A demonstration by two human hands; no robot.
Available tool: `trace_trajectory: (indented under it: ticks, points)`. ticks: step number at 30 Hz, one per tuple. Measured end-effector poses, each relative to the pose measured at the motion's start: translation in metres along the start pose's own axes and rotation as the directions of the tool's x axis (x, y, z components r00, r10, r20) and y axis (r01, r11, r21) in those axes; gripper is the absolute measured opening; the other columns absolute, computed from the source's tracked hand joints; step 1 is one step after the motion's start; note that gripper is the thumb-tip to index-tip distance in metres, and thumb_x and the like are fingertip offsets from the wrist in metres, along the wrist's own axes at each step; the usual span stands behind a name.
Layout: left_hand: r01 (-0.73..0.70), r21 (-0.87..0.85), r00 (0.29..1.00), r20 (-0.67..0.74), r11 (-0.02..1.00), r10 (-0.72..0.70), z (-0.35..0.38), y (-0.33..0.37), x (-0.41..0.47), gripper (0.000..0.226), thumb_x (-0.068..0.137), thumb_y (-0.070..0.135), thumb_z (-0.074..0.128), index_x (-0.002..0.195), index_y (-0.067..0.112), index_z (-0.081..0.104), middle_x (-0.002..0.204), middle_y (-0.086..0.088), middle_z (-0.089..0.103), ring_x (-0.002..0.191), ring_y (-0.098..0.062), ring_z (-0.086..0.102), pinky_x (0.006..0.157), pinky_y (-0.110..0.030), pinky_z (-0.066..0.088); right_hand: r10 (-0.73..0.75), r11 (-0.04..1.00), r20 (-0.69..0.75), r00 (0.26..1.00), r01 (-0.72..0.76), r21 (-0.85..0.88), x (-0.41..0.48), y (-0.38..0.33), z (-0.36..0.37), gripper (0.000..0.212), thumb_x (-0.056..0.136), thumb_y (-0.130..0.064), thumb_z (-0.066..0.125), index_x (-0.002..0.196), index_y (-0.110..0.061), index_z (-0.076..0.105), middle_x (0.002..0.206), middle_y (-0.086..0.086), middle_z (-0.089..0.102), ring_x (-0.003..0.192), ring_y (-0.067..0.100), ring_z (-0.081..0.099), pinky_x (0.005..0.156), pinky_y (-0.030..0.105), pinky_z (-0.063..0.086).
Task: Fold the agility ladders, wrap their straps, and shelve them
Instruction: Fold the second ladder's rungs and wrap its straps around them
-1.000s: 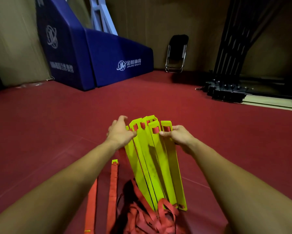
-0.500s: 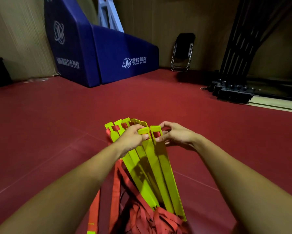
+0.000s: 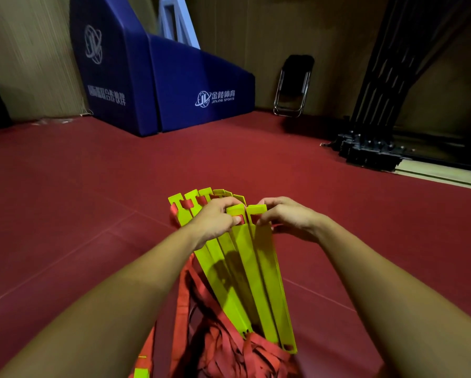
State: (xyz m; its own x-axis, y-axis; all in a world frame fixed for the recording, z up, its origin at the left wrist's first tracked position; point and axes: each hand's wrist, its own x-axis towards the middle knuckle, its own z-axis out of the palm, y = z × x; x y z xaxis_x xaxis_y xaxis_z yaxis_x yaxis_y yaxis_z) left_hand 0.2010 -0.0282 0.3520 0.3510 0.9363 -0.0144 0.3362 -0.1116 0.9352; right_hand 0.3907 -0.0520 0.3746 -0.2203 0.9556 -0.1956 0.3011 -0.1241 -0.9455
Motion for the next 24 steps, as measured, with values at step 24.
trace_trajectory:
  ticks: [24]
  points:
    - [0.104, -0.314, 0.99, -0.053, 0.944, -0.127, 0.004, 0.023, -0.023, 0.018, 0.086, 0.006, 0.072, 0.094, 0.006, 0.056, 0.096, -0.013, 0.066, 0.067, -0.022, 0.069, 0.08, -0.037, 0.062, -0.173, 0.985, -0.113, 0.978, 0.17, -0.036, -0.003, 0.0, 0.021, 0.021, 0.087, 0.005, 0.064, 0.107, -0.001, 0.066, 0.088, 0.01, 0.059, 0.063, 0.009, 0.049, 0.054, 0.017, 0.041]
